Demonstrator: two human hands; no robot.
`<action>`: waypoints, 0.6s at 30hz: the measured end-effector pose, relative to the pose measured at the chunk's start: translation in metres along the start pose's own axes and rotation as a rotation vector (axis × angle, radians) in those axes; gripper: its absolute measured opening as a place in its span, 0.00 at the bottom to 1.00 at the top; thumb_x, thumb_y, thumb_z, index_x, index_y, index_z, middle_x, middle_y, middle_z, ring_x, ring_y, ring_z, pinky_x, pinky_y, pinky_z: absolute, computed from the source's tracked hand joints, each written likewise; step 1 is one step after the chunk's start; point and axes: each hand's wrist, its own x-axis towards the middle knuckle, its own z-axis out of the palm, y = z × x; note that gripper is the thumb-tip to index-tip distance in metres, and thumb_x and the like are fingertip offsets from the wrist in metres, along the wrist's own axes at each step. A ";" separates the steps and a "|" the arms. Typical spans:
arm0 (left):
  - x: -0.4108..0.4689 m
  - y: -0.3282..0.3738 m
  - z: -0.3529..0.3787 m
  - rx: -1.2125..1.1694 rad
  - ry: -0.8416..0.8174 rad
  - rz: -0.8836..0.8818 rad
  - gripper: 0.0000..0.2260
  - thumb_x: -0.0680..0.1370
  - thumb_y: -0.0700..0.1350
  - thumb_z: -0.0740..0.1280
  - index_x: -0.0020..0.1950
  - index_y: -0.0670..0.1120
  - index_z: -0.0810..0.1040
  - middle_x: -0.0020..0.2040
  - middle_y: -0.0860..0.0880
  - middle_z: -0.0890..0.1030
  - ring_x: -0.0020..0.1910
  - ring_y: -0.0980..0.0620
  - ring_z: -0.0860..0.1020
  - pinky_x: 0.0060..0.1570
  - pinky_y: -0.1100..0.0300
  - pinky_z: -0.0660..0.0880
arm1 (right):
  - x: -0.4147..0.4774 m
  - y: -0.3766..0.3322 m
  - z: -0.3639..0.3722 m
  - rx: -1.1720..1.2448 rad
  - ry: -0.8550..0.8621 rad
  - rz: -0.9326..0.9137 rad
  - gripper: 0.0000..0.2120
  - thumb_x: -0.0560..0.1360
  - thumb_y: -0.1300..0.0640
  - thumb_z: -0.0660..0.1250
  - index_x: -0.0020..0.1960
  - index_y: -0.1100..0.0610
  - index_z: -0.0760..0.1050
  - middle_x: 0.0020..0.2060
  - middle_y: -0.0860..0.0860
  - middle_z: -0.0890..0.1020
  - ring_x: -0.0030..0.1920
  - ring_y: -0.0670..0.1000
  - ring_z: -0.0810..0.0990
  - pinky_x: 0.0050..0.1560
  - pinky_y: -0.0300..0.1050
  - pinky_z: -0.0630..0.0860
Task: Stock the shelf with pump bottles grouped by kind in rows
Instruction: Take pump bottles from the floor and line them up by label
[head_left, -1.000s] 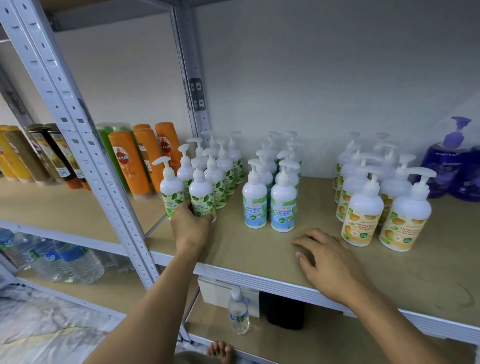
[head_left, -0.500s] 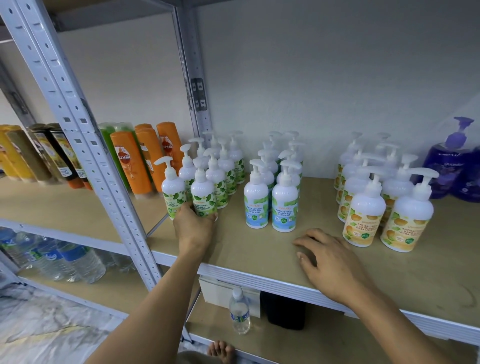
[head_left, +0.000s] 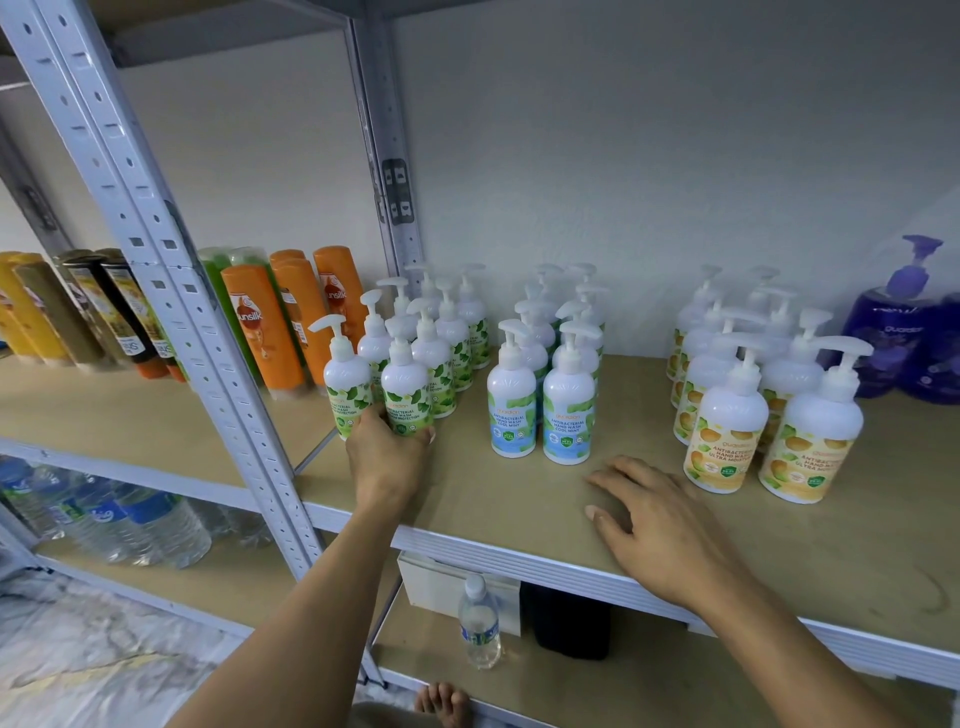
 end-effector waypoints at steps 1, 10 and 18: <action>-0.001 0.000 0.000 -0.001 0.001 -0.001 0.20 0.69 0.48 0.78 0.58 0.46 0.80 0.53 0.49 0.83 0.51 0.47 0.80 0.49 0.54 0.76 | 0.000 0.000 -0.001 -0.004 -0.017 0.006 0.27 0.78 0.36 0.52 0.71 0.44 0.72 0.71 0.44 0.71 0.71 0.46 0.69 0.70 0.45 0.62; -0.003 0.002 -0.002 -0.015 0.001 0.003 0.19 0.70 0.46 0.78 0.59 0.45 0.79 0.54 0.48 0.83 0.51 0.48 0.79 0.48 0.56 0.74 | 0.000 -0.005 -0.006 -0.024 -0.088 0.034 0.27 0.80 0.34 0.51 0.75 0.42 0.67 0.76 0.43 0.65 0.76 0.44 0.61 0.74 0.43 0.54; -0.004 0.002 -0.020 -0.017 -0.093 0.009 0.18 0.73 0.43 0.74 0.62 0.45 0.77 0.53 0.52 0.82 0.52 0.52 0.78 0.51 0.60 0.71 | -0.001 -0.006 -0.007 -0.045 -0.142 0.063 0.33 0.76 0.28 0.44 0.76 0.40 0.64 0.78 0.43 0.61 0.77 0.44 0.58 0.77 0.47 0.52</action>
